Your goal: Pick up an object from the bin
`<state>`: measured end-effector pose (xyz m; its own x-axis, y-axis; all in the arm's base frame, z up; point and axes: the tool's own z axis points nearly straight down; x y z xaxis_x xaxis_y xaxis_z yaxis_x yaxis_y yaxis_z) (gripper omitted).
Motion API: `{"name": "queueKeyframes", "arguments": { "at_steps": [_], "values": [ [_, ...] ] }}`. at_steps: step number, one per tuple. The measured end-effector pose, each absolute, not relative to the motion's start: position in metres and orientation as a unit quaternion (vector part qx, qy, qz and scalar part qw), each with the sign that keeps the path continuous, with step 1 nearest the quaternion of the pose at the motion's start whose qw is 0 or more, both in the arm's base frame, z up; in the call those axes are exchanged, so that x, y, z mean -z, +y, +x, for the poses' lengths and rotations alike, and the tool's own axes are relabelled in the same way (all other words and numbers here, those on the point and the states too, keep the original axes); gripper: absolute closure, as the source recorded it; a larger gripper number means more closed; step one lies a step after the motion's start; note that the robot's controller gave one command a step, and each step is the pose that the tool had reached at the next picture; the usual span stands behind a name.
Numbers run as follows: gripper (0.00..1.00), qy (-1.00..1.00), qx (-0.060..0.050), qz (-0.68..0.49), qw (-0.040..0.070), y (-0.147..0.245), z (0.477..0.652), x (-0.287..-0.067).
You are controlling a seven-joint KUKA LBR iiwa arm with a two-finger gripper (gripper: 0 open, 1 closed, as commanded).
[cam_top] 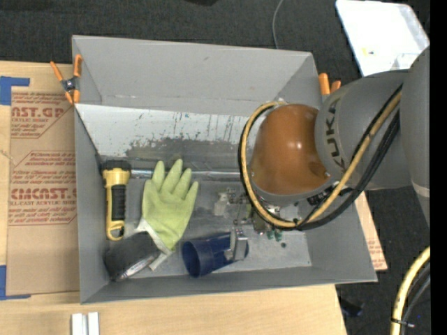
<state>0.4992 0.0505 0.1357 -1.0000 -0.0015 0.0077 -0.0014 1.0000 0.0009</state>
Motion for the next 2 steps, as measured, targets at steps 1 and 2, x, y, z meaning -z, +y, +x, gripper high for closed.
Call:
{"name": "queueKeyframes", "arguments": {
  "at_steps": [1, 2],
  "values": [
    [0.00, -1.000, 0.001, 0.001, 0.000, 0.050, 0.501, -0.140],
    [0.00, -0.990, 0.000, 0.139, -0.002, 0.074, 0.494, -0.089]
  ]
}}
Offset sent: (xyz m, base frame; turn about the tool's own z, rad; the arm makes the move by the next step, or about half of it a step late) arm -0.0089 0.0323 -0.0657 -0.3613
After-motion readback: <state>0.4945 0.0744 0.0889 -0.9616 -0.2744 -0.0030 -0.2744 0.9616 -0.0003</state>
